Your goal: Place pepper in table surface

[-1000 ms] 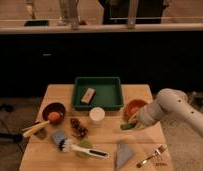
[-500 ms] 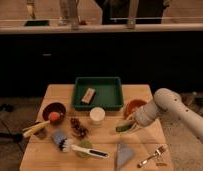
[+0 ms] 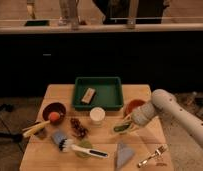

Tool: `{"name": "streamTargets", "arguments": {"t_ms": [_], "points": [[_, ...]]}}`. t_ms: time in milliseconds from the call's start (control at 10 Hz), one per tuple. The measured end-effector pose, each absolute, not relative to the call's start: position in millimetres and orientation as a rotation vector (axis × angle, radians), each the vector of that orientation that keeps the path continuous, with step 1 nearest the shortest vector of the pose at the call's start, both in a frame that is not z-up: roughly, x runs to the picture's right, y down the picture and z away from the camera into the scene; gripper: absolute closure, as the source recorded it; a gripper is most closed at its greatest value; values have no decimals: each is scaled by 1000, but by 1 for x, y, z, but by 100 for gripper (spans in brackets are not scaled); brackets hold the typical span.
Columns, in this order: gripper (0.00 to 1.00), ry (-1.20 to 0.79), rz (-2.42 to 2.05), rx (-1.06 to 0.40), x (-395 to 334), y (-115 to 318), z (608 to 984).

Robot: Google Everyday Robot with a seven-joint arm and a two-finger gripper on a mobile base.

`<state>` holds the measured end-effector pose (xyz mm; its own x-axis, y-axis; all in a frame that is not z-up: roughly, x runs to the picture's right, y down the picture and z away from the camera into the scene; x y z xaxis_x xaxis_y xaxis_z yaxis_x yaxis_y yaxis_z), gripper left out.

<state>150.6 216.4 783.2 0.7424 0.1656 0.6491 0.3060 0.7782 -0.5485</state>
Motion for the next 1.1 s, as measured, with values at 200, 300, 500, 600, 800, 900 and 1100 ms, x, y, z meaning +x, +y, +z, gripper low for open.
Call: {"name": "streamTargets", "arguments": {"t_ms": [200, 300, 500, 600, 800, 900, 1100], "points": [[100, -725, -78, -709, 150, 224, 796], [100, -718, -71, -714, 144, 224, 799], [100, -709, -64, -727, 142, 227, 800], [100, -704, -59, -734, 140, 229, 802], [100, -704, -62, -737, 138, 229, 802], [100, -703, -61, -737, 139, 229, 802], [94, -703, -61, -737, 139, 229, 802]]}}
